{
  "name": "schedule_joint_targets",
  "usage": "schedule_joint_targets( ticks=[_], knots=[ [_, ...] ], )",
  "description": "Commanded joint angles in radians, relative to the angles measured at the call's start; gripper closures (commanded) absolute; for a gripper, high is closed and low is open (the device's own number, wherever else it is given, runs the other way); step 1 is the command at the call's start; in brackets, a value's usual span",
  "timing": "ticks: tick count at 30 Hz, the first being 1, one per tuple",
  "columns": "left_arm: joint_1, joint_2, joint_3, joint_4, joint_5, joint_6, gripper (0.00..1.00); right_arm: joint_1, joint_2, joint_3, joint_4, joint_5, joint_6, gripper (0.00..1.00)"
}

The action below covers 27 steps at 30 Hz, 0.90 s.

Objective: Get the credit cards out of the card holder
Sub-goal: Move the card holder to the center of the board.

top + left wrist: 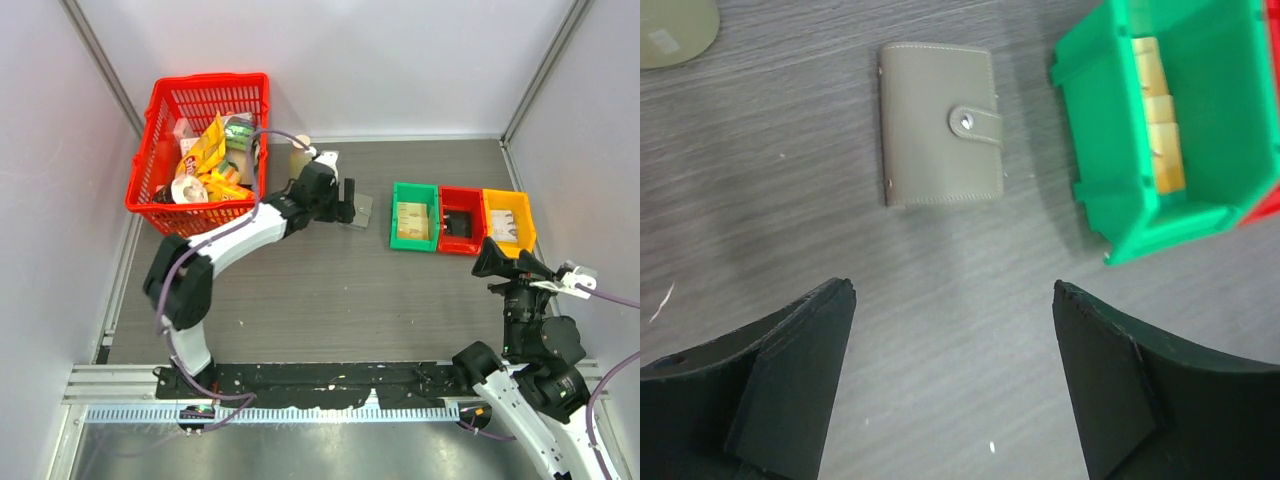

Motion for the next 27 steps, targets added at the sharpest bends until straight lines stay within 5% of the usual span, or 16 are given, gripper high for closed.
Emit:
schedule_joint_targets(
  ticks=[1, 10, 20, 27],
  knots=[
    [0.008, 0.159, 0.139, 0.08, -0.064, 0.01, 0.18, -0.005, 0.017, 0.0, 0.016, -0.043, -0.002, 0.14],
    [0.062, 0.45, 0.397, 0.028, -0.049, -0.007, 0.44, -0.008, 0.023, -0.003, 0.019, -0.077, -0.011, 0.14],
    [0.086, 0.581, 0.478, -0.046, 0.074, -0.034, 0.45, -0.017, 0.046, -0.002, 0.019, -0.095, -0.013, 0.14],
    [0.086, 0.578, 0.42, -0.023, 0.187, -0.089, 0.54, -0.022, 0.056, 0.0, 0.019, -0.105, -0.013, 0.14]
  ],
)
